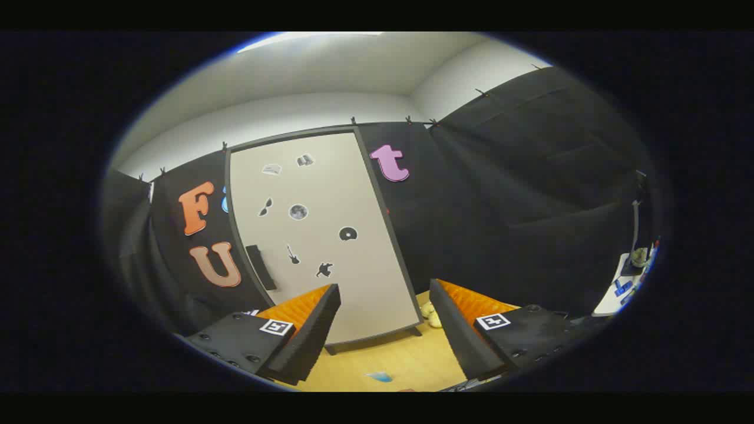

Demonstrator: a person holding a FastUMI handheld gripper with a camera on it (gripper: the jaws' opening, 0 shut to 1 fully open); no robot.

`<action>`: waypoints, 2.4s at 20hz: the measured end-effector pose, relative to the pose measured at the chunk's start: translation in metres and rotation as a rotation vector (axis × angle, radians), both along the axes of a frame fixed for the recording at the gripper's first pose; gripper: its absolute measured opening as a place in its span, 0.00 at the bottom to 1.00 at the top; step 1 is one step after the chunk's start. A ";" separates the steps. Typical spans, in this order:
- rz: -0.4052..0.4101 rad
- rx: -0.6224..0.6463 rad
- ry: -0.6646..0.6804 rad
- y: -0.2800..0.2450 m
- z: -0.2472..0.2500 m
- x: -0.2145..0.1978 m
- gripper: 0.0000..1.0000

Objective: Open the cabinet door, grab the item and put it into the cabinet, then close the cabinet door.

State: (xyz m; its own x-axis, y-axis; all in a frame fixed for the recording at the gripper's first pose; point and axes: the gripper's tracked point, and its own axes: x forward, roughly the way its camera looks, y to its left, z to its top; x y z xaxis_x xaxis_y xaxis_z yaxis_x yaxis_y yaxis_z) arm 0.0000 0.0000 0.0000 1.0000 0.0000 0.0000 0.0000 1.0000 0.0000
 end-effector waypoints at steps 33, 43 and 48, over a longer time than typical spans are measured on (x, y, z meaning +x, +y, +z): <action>0.273 -0.085 0.059 0.209 -0.045 0.098 0.98; 0.274 -0.215 0.123 0.274 -0.066 0.199 0.90; 0.270 -0.189 0.176 0.277 -0.078 0.220 0.68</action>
